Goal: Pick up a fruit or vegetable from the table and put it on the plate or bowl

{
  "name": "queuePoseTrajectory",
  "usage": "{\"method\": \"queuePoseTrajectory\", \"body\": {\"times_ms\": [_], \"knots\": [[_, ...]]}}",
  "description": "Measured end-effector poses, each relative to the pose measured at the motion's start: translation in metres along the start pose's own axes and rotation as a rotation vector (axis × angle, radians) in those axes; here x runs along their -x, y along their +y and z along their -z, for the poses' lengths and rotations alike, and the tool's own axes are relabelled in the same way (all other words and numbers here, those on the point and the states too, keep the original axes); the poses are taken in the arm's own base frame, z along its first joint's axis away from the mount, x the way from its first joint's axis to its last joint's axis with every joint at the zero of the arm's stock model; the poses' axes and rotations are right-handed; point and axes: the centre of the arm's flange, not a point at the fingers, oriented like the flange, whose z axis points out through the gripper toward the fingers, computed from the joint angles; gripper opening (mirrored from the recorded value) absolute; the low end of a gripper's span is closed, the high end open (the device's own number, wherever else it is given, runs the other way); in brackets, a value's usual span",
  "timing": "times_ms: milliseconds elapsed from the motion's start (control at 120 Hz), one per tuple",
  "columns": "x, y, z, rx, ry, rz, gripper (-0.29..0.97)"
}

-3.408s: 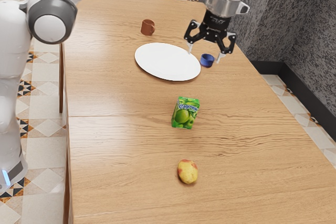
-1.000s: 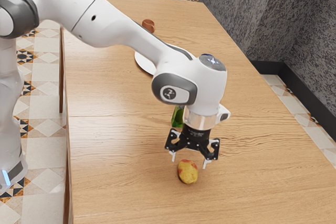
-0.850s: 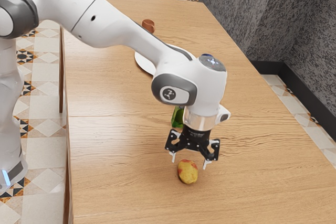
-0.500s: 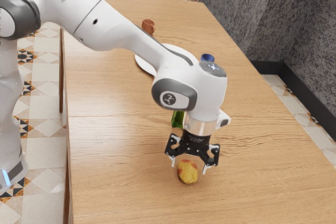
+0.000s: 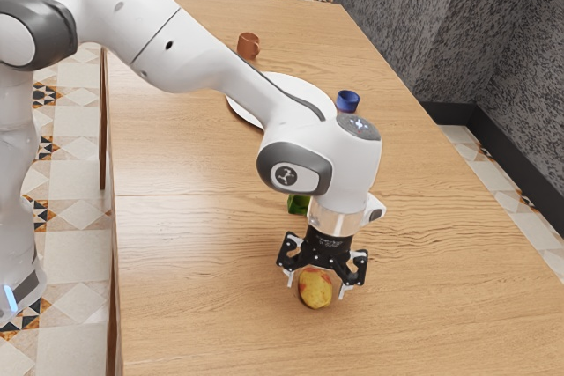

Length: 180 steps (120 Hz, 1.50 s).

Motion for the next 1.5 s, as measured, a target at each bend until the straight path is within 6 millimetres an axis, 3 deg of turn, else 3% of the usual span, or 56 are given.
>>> {"method": "queuePoseTrajectory", "body": {"times_ms": [542,758,967,1108,1208,1300,1500], "knots": [[-0.005,0.001,-0.009,-0.002,-0.003,0.009,0.67],[-0.005,0.001,-0.014,-0.009,-0.008,0.013,0.57],[-0.005,0.001,-0.013,-0.008,-0.009,0.005,0.34],[-0.005,0.001,-0.009,-0.003,-0.006,-0.001,0.34],[-0.002,-0.001,0.012,0.028,0.002,-0.009,0.33],[0.004,-0.002,0.053,0.086,0.017,-0.021,0.32],[0.015,0.003,0.191,0.254,0.042,-0.051,0.33]]}}
